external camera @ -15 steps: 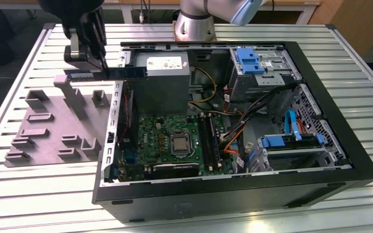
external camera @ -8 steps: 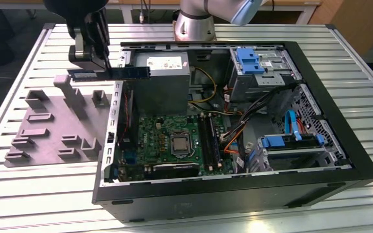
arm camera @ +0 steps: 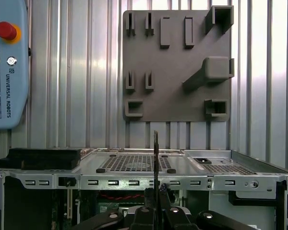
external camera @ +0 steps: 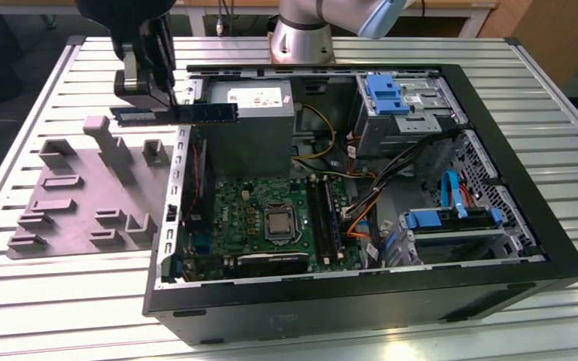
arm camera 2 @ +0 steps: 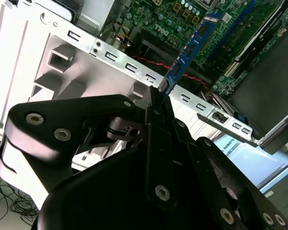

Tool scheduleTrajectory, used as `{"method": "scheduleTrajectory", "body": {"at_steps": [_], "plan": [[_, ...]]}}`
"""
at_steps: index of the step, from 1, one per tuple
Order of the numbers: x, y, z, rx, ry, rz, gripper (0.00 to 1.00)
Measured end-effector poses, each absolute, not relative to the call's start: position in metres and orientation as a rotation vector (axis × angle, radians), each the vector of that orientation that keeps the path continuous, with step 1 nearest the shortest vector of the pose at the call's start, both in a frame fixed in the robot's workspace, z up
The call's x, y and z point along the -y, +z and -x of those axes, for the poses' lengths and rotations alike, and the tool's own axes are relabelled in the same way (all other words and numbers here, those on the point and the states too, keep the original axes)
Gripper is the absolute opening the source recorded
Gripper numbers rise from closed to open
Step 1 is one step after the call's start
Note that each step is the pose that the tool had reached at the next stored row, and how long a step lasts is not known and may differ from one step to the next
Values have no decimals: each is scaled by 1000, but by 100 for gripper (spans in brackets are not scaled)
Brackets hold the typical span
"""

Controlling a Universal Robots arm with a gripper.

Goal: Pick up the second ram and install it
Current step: 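Pick up the second ram and move it above second insertion slot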

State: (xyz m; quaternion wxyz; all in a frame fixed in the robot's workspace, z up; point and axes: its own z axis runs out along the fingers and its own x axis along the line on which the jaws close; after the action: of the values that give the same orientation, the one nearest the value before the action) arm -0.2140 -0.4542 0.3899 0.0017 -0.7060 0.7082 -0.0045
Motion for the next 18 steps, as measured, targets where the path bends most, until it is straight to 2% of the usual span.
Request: {"method": "scheduleTrajectory", "body": {"at_steps": [18], "plan": [[454,390,200,-2223,-14,2215,14]]}}
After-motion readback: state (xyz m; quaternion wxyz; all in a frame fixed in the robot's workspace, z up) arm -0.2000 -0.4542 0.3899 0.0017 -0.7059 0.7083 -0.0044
